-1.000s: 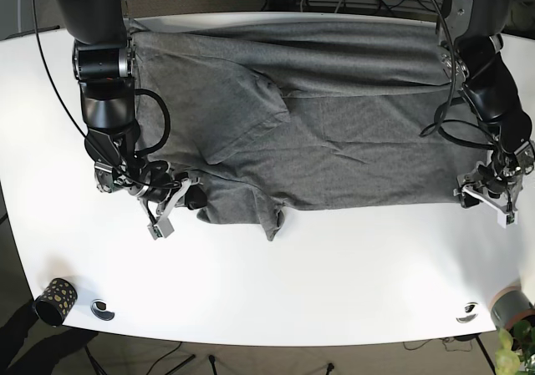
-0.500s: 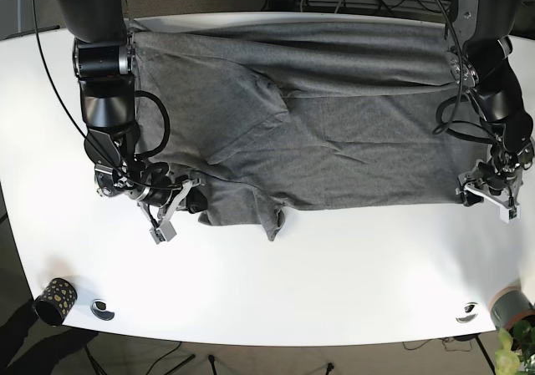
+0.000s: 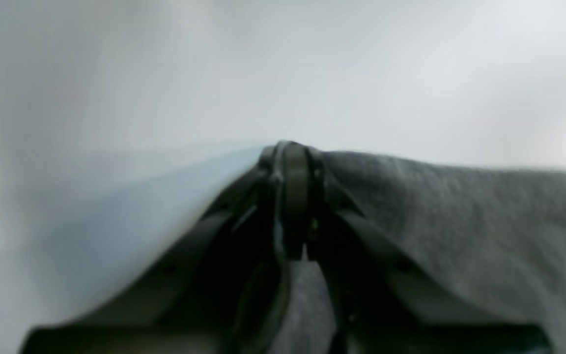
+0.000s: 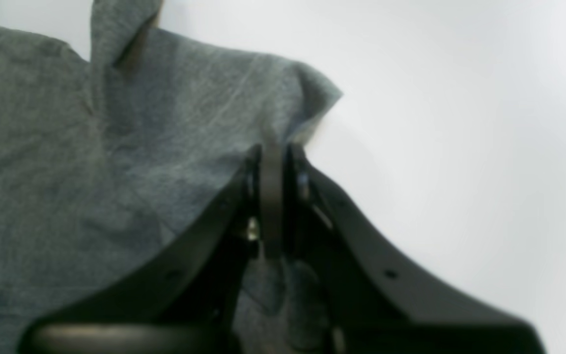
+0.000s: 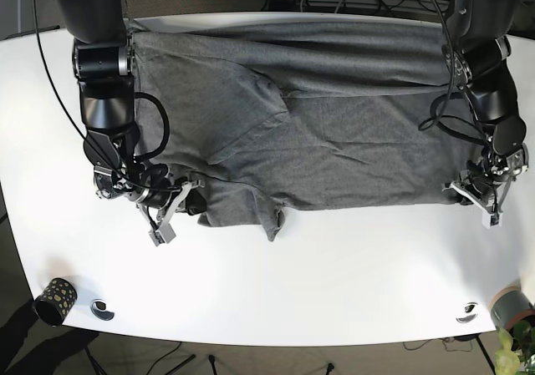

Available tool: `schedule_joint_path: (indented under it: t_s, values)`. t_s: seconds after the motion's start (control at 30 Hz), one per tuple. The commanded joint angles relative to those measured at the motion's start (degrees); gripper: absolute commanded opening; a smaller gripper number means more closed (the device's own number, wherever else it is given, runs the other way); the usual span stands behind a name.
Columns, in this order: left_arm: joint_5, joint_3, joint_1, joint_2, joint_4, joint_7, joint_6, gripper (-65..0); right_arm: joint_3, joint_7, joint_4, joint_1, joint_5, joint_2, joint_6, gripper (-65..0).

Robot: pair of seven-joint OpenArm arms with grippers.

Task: Fold the T-shirt properly
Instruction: 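Fold the grasped edge with both grippers over onto the held edge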

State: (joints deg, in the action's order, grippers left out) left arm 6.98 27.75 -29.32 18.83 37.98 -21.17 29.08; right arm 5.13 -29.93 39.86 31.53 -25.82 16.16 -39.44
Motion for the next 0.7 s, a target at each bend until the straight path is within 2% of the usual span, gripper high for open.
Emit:
schedule_joint_path:
  t_s: [0.0, 0.2, 0.5, 0.6, 0.67]
  values:
    - [-0.61, 1.04, -0.79, 0.64, 4.53, 0.90, 2.61, -65.0, -0.42, -0.44, 4.32, 1.83, -1.21, 2.25, -0.56, -65.0]
    - [-0.61, 3.59, 2.11, -1.73, 16.75, -4.81, 3.93, -65.0, -0.51, -4.84, 14.17, -0.19, -1.21, 2.78, -0.56, -65.0]
    - [-0.70, 3.68, 6.24, -3.75, 30.55, -10.79, 4.02, -65.0, -0.69, -11.43, 27.18, -3.44, -1.38, 4.19, -0.56, -65.0]
    - [-1.23, 3.68, 6.95, -3.75, 33.36, -11.67, 4.02, -65.0, -3.59, -13.54, 32.19, -5.37, -1.21, 4.45, -0.56, -65.0]
    - [-3.51, 3.68, 8.27, -3.75, 34.95, -11.75, 4.11, -65.0, -5.78, -16.26, 35.70, -6.87, -1.21, 4.28, -0.56, -65.0]
